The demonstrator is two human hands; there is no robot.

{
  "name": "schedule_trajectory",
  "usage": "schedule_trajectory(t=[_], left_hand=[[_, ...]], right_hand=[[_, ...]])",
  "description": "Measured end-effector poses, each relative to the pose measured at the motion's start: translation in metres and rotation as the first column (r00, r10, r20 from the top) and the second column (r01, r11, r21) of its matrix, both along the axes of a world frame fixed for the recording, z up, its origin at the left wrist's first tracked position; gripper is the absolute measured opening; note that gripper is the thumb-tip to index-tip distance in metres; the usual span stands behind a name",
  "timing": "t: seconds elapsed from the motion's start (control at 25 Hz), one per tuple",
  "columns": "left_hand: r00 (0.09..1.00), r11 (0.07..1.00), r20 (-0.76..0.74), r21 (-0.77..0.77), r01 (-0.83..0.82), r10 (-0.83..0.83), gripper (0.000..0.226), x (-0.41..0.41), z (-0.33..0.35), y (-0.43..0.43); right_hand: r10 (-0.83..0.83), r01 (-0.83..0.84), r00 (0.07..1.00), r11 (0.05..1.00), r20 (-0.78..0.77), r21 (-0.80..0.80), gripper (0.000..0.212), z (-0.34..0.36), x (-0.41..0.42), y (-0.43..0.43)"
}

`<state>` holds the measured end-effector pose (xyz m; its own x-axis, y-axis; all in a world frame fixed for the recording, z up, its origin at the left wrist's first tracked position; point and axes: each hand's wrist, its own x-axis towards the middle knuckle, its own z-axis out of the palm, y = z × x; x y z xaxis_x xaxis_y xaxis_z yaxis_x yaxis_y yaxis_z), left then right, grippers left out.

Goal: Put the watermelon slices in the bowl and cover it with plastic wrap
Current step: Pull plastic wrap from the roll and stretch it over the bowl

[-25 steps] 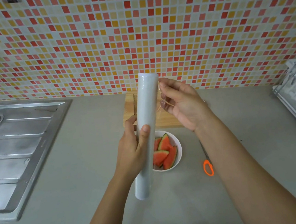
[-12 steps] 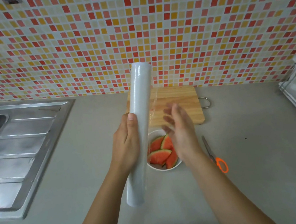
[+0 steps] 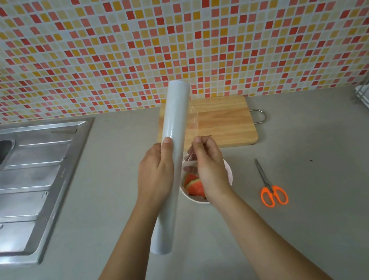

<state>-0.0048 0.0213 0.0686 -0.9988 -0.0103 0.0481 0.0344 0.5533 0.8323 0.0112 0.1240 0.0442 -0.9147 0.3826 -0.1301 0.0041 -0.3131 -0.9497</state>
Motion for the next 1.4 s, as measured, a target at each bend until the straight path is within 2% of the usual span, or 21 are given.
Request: schedule_trajectory(t=[0.08,0.16,0.28,0.44,0.6,0.68,0.8,0.88,1.0,1.16,1.32,1.4], left_hand=[[1.000,0.999,0.021,-0.044,-0.015,0.016,0.043,-0.001,-0.004,0.007],[0.999,0.998,0.048,-0.051,-0.022,0.024,0.041,0.000,-0.010,0.015],[0.996,0.999,0.089,-0.042,-0.023,0.027,0.043,0.001,-0.019,0.026],[0.990,0.994,0.128,-0.096,-0.048,0.060,0.046,-0.003,-0.026,0.035],[0.962,0.998,0.272,-0.057,0.014,0.002,0.037,-0.005,-0.033,0.038],[0.970,0.990,0.244,-0.132,0.045,-0.011,0.041,-0.004,-0.039,0.039],[0.980,0.968,0.191,-0.251,0.005,0.045,0.047,0.003,-0.047,0.043],[0.975,0.977,0.217,-0.213,0.005,0.042,0.045,0.005,-0.052,0.045],[0.953,0.997,0.301,-0.078,0.006,0.018,0.043,0.005,-0.054,0.045],[0.931,0.998,0.365,-0.051,0.044,-0.022,0.034,0.005,-0.058,0.050],[0.937,0.995,0.339,-0.034,0.095,-0.078,0.033,0.007,-0.060,0.059],[0.947,0.997,0.310,0.021,0.080,-0.082,0.039,0.010,-0.059,0.060]], right_hand=[[-0.118,0.115,0.993,0.980,0.009,0.161,0.024,-0.003,0.001,-0.003],[-0.220,0.208,0.976,0.916,-0.005,0.342,0.020,-0.007,0.001,0.000],[-0.291,0.249,0.957,0.851,0.019,0.463,0.017,-0.013,-0.001,0.011],[-0.276,0.208,0.958,0.855,0.078,0.475,0.016,-0.027,-0.003,0.025],[-0.292,0.221,0.952,0.856,0.086,0.467,0.017,-0.040,0.001,0.039],[-0.299,0.219,0.949,0.856,0.103,0.469,0.016,-0.046,0.002,0.045],[-0.291,0.196,0.947,0.859,0.135,0.473,0.015,-0.057,0.005,0.047],[-0.298,0.196,0.942,0.861,0.153,0.470,0.015,-0.064,0.006,0.049],[-0.301,0.187,0.937,0.863,0.178,0.470,0.016,-0.075,0.008,0.057],[-0.328,0.194,0.914,0.871,0.240,0.452,0.017,-0.088,0.011,0.062],[-0.392,0.246,0.887,0.847,0.242,0.471,0.020,-0.089,0.009,0.071],[-0.359,0.247,0.902,0.885,0.241,0.395,0.026,-0.084,0.009,0.074]])
